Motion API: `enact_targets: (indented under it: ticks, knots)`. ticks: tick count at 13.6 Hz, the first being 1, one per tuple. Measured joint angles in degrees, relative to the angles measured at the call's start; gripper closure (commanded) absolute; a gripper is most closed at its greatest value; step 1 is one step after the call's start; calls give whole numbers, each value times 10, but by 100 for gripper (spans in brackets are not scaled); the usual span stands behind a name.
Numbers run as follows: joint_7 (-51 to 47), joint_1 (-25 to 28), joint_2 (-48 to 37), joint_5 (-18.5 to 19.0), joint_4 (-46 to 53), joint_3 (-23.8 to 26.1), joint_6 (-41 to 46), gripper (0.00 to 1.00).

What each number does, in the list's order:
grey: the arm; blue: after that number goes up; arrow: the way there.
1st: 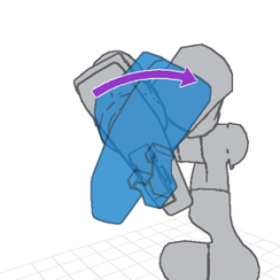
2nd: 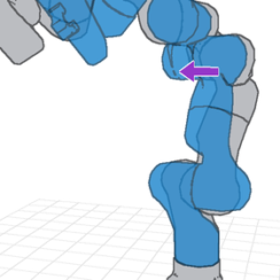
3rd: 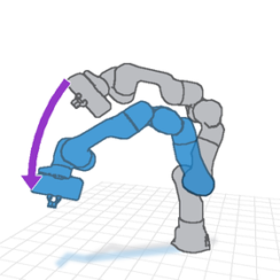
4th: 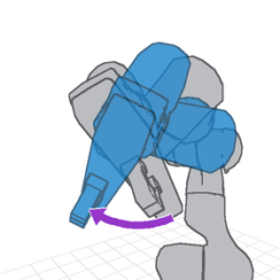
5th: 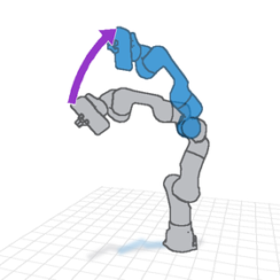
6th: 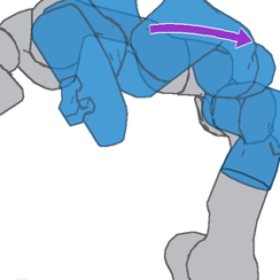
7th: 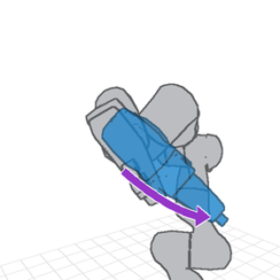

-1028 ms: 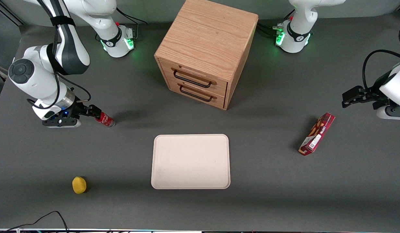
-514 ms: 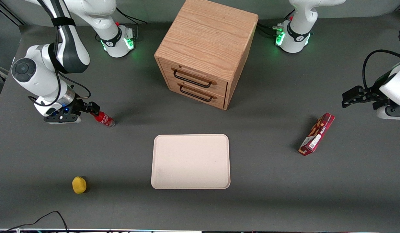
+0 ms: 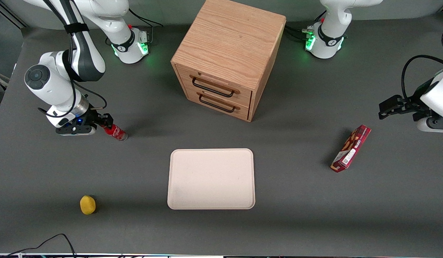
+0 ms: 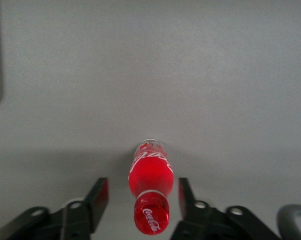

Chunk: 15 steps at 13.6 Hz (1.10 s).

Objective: Place coke bottle on tray
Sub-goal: 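Lower the open right gripper around the bottle and close it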

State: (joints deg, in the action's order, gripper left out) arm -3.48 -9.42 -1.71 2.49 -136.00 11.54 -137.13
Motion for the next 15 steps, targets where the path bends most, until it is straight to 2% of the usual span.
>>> enact_targets:
  ticks: [1, 2, 3, 7, 9, 11, 13, 14, 15]
  knots:
    - [0, 0, 0, 0, 0, 0, 0, 59]
    - [0, 0, 0, 0, -1, 0, 0, 58]
    - [0, 0, 0, 0, -1, 0, 0, 49]
    - [0, 0, 0, 0, -12, 0, 0, 49]
    - [0, 0, 0, 0, -14, 1, 0, 66]
    - [0, 0, 0, 0, -14, 1, 0, 66]
    - [0, 0, 0, 0, -13, 3, 0, 81]
    - [0, 0, 0, 0, -13, 3, 0, 98]
    - [0, 0, 0, 0, -13, 3, 0, 100]
